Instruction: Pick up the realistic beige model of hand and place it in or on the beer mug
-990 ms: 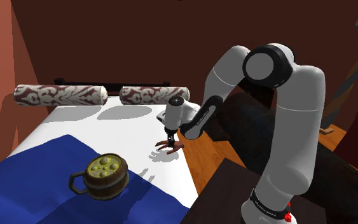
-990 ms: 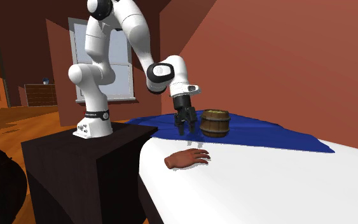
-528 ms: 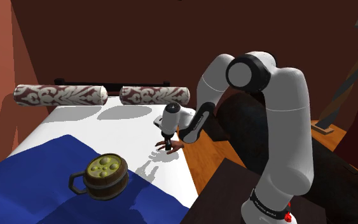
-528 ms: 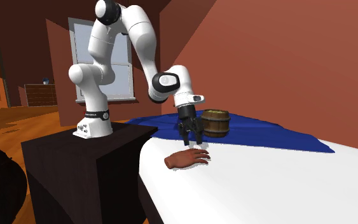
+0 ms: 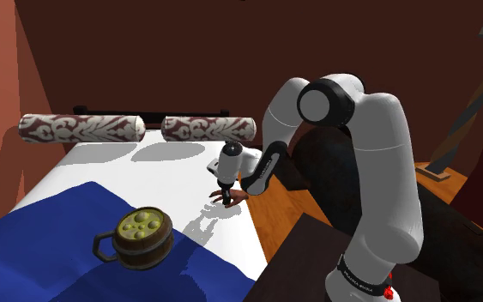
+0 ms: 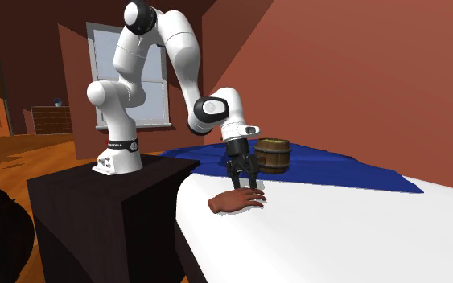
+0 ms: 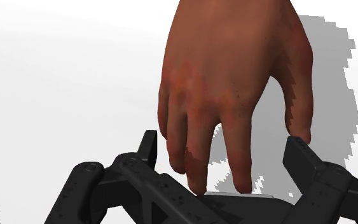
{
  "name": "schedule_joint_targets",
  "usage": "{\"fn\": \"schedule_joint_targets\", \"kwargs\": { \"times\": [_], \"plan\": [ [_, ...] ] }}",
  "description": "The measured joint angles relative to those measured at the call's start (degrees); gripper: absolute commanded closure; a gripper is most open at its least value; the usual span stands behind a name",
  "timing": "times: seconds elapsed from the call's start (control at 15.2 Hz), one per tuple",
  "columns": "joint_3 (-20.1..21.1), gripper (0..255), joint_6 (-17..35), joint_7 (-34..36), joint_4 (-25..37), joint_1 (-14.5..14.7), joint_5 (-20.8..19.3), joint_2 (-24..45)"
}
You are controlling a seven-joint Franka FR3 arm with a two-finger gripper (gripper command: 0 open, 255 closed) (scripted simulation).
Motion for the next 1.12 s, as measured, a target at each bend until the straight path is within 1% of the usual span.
{"fn": "schedule_joint_targets", "kwargs": {
  "times": [0.07, 0.13, 0.79, 1.12],
  "plan": [
    [-0.01, 0, 0.01, 0.00, 0.01, 0.00, -0.01, 0.01],
    [-0.01, 255, 0.01, 0.00, 0.01, 0.00, -0.01, 0.01],
    [-0.01, 255, 0.00, -0.01, 0.02, -0.01, 0.00, 0.01],
    [2.26, 255, -2.23, -3.25, -1.21, -1.84, 2.57, -3.32]
  ]
}}
